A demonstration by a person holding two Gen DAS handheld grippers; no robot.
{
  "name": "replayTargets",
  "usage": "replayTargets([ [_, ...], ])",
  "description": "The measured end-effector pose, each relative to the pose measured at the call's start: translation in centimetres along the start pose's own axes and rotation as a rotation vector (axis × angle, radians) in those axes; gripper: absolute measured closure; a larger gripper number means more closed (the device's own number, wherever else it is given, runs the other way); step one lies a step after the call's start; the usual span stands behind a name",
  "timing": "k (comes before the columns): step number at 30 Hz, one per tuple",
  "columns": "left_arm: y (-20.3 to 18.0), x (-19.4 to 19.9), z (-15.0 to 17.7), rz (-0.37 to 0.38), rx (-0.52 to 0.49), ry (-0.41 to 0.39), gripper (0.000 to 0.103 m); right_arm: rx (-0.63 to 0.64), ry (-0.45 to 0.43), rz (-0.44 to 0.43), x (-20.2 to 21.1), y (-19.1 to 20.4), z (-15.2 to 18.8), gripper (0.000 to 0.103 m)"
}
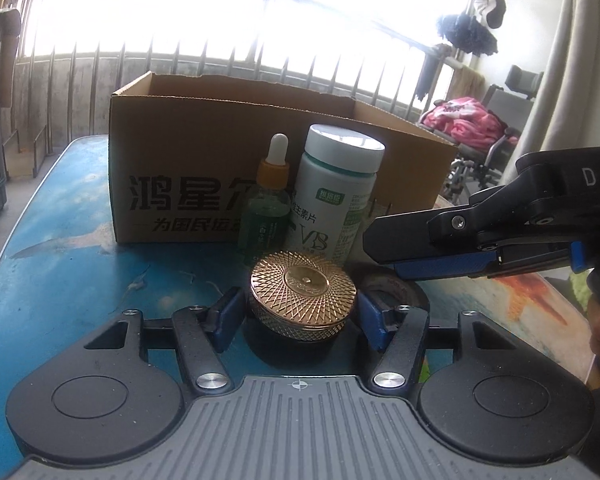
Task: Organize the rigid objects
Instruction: 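Move the right gripper to the gold-lidded jar and grasp it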
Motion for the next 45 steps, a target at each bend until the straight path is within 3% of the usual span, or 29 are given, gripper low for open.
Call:
replayTargets([
  [13, 1.2, 5.2, 2.4, -0.025, -0.023, 0.035, 0.043, 0.089, 0.072, -0.023, -0.2, 3.7, 3.7, 0.046],
  [18, 0.9, 6.4, 3.1, 0.002, -0.046, 0.033, 0.043, 0.132, 0.129, 0.000, -0.6, 4.3, 5.2, 0.046],
  [20, 0.7, 6.7, 3.0, -0.012, -0.072, 0.010, 0.039, 0.154, 0.140, 0.019, -0.8, 4.6, 5.5, 0.033],
  [26, -0.4, 6.5, 2.9, -0.027, -0.166, -0.005, 0.035, 0.235, 0.158, 0.014, -1.5, 6.2, 5.9, 0.021],
  [33, -0.5, 5.9, 3.4, -0.037, -0.192, -0.003, 0.035, 0.338, 0.231, 0.048, -3.4, 6.9, 7.4, 0.021],
  [35, -0.4, 5.8, 3.5, -0.035, -0.195, -0.001, 0.037, 0.362, 0.239, 0.033, -3.7, 6.9, 7.8, 0.026],
  [38, -0.1, 5.8, 3.5, -0.052, -0.208, -0.005, 0.047, 0.347, 0.232, 0.000, -3.8, 6.9, 7.8, 0.035],
  [45, -1.3, 6.5, 2.8, -0.056, -0.279, 0.024, 0.048, 0.352, 0.231, -0.010, -2.6, 7.5, 7.5, 0.036],
])
Point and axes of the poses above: each gripper's, at about its wrist camera, not at the fingertips, and x roughly against the way its jaws point, y to its left, z to its underside, the point moved 9 cm from there along -x, roughly the way its jaws point, and after that the axes turned 2 degrees about -x, right-handed, at the moved point
